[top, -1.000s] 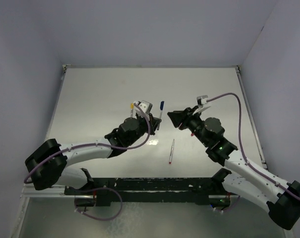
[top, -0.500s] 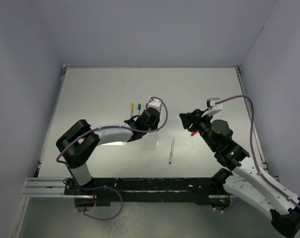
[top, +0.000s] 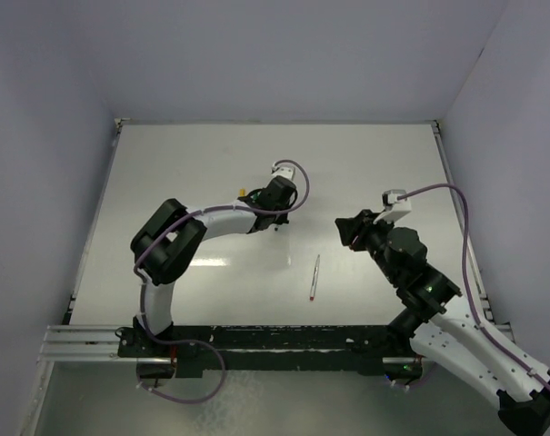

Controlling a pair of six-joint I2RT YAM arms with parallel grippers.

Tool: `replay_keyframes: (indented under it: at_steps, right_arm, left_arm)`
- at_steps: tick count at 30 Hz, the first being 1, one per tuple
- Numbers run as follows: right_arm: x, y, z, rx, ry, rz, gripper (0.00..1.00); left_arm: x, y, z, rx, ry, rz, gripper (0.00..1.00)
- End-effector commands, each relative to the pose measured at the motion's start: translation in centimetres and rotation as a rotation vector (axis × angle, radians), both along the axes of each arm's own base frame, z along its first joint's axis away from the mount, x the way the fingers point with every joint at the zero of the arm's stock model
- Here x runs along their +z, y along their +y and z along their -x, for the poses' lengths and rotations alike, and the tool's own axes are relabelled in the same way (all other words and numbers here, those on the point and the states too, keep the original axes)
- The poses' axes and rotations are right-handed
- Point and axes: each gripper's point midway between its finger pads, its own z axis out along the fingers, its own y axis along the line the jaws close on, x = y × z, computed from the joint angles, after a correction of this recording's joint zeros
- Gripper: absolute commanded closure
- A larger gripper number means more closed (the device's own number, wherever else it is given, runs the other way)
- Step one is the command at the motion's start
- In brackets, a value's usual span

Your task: Insert the pens into the pen caps

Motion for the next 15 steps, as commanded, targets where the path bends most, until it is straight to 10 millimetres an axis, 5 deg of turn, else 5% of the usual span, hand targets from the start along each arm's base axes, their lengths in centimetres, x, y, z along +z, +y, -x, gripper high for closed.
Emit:
replay_keyframes:
  at_steps: [1, 15]
  right_arm:
    - [0.5, -0.1, -0.3, -0.023, -0.017, -0.028, 0.58]
    - [-0.1, 0.1, -0.3, -0.011, -0.013, -0.025, 0.58]
  left_arm:
    - [-0.4, -1.0, -0.4, -0.008, 0.032, 0.013, 0.93]
    - [-1.9, -0.5, -0.5, 0.038, 0.073, -0.012, 0.73]
